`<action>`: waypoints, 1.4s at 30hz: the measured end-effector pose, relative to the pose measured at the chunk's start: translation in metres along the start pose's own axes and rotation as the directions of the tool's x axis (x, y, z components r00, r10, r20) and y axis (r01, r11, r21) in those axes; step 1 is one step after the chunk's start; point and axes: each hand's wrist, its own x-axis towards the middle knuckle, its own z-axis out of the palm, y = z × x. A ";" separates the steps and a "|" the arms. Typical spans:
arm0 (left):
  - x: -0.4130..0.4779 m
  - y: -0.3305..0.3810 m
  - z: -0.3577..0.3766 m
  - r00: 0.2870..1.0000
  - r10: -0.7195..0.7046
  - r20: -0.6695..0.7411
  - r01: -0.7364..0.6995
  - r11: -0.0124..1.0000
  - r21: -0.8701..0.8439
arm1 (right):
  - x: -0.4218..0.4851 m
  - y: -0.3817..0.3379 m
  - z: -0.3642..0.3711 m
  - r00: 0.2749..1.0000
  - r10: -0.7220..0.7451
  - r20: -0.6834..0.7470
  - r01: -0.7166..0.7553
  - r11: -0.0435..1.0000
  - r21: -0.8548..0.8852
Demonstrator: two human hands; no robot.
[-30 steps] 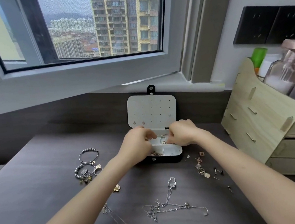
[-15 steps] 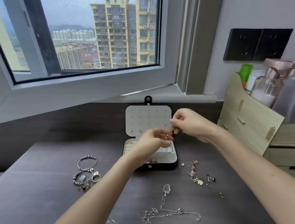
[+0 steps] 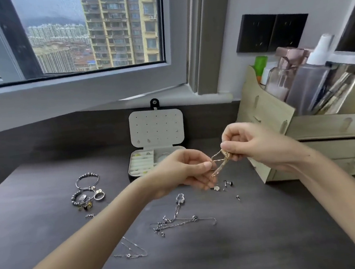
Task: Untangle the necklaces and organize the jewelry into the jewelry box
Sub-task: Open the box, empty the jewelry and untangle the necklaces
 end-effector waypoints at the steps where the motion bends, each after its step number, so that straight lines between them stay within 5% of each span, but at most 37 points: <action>1: -0.002 -0.002 0.007 1.000 -0.007 0.021 0.007 1.000 0.015 | -0.011 0.005 -0.001 1.000 0.016 0.002 -0.016 1.000 -0.010; 7: 0.000 -0.019 0.054 0.987 -0.091 0.135 0.067 0.983 0.171 | -0.063 0.041 -0.005 0.984 0.174 0.041 -0.172 0.983 -0.064; 14: 0.017 -0.047 0.083 0.973 -0.226 0.044 0.196 0.915 0.353 | -0.072 0.089 0.007 0.947 0.321 -0.033 -0.314 0.896 -0.313; 25: 0.046 -0.054 0.085 0.975 -0.050 -0.218 0.184 0.732 0.656 | -0.054 0.108 0.014 0.933 0.305 -0.193 -0.358 0.711 -0.606; 29: 0.046 -0.048 0.082 0.969 -0.099 -0.226 0.217 0.780 0.587 | -0.051 0.109 0.010 0.909 0.326 -0.261 -0.412 0.605 -0.681; 35: 0.027 -0.038 0.071 0.945 -0.240 -0.223 0.295 0.918 0.265 | -0.045 0.104 0.012 0.897 0.337 -0.285 -0.430 0.526 -0.733; 42: -0.012 -0.021 0.039 0.935 -0.261 -0.240 0.301 0.942 0.148 | -0.036 0.070 0.030 0.935 0.204 -0.291 -0.355 0.550 -0.756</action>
